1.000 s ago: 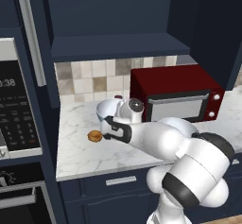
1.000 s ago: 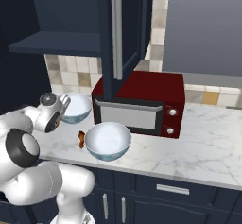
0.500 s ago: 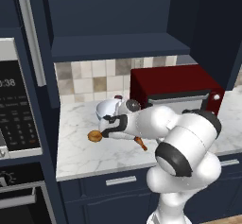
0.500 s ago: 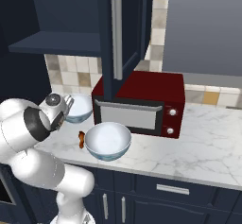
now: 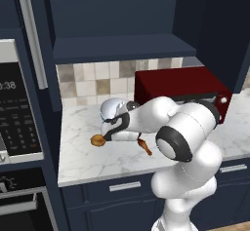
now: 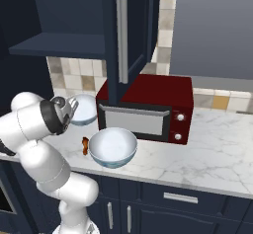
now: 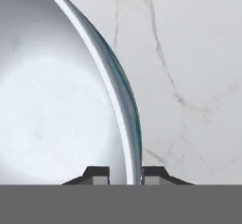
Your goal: Pick both bowls and place them on the counter. Then place the chicken drumstick in one bowl and place the bread in the other bowl.
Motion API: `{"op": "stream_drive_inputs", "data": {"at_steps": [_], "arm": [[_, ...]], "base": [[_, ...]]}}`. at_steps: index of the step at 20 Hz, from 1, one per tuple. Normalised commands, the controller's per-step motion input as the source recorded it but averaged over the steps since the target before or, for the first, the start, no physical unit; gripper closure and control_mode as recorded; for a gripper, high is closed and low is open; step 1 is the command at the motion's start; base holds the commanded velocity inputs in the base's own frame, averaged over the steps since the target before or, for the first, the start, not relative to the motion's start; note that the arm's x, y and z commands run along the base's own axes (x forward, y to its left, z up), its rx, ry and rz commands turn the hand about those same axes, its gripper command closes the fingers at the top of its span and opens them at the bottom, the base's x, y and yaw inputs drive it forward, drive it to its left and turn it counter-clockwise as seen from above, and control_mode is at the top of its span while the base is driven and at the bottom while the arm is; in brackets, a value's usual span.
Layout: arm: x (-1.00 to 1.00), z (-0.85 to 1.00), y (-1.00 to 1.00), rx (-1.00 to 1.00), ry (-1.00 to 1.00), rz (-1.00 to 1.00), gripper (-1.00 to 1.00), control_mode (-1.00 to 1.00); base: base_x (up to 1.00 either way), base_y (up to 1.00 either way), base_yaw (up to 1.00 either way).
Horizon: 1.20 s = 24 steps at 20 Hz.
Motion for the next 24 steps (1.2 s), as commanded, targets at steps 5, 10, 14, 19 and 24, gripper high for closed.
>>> {"op": "stream_drive_inputs", "data": {"at_steps": [5, 10, 14, 19, 24], "arm": [[0.05, 0.0, 0.04, -0.02, 0.01, 0.02, -1.0, -1.0], [-0.04, 0.16, 0.02, -0.02, -0.03, 0.06, -1.0, -1.0], [-0.29, 0.21, 0.08, -0.04, -0.06, 0.11, -1.0, -1.0], [-0.4, 0.21, 0.0, -0.05, 0.0, 0.23, -1.0, -1.0], [-0.53, 0.17, -0.08, -0.05, -0.05, 0.41, -1.0, -1.0]], "base": [[0.0, 0.0, 0.0], [0.0, 0.0, 0.0], [0.0, 0.0, 0.0], [0.0, 0.0, 0.0], [0.0, 0.0, 0.0]]}}
